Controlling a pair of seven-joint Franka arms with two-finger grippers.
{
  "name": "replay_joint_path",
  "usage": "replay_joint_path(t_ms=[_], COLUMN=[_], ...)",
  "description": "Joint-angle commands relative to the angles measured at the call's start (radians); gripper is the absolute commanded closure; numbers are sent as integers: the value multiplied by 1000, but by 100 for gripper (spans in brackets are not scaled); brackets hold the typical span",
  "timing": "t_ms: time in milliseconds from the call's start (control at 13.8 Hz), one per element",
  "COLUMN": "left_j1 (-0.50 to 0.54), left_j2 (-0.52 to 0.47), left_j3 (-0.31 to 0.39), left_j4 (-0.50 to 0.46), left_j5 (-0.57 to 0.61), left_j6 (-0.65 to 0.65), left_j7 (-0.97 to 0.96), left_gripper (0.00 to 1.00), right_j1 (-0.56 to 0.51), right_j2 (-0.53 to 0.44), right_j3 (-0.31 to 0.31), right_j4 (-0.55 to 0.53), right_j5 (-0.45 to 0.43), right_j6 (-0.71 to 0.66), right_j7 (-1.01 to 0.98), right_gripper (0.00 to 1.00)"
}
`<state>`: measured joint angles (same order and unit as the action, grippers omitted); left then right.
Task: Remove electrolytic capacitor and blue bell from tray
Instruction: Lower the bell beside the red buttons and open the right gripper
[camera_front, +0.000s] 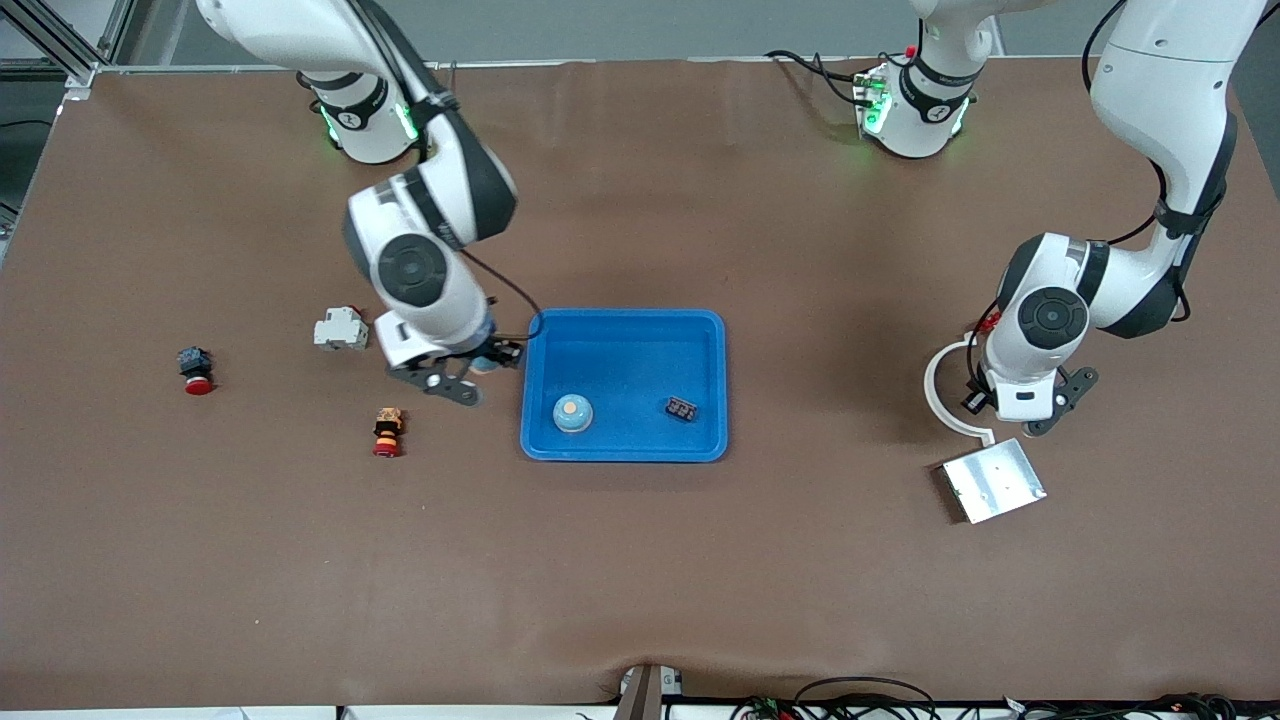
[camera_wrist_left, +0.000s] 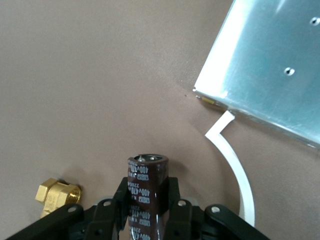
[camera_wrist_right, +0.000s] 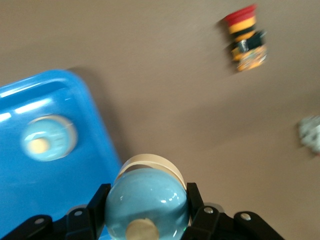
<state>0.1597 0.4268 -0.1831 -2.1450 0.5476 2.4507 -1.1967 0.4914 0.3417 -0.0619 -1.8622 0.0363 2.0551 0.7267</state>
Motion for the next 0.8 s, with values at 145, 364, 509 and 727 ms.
replay_joint_path(t_ms=[145,364,509,727], left_j1=[24,24,20,14], left_j2=[-2,-16,-42,-46], left_j3=[-6,-7,-12,-85], left_j4=[-16,-13,2,74], left_j5=[20,20,20,2], left_j6=[1,-7,-9,-87], left_j7=[8,8,-1,-18], left_gripper=[19,0,0,0], right_j1=[-181,-289,-373,-503], right_j2=[-170,-231,-271,-297], right_j3=[14,14,14,14], right_j4=[-271,-392,-458,-540], right_j5=[-13,-21,-23,-23], right_j6=[130,200,238,316], right_j7=[-309,-476,-596,-806], right_gripper=[100,100,100,100])
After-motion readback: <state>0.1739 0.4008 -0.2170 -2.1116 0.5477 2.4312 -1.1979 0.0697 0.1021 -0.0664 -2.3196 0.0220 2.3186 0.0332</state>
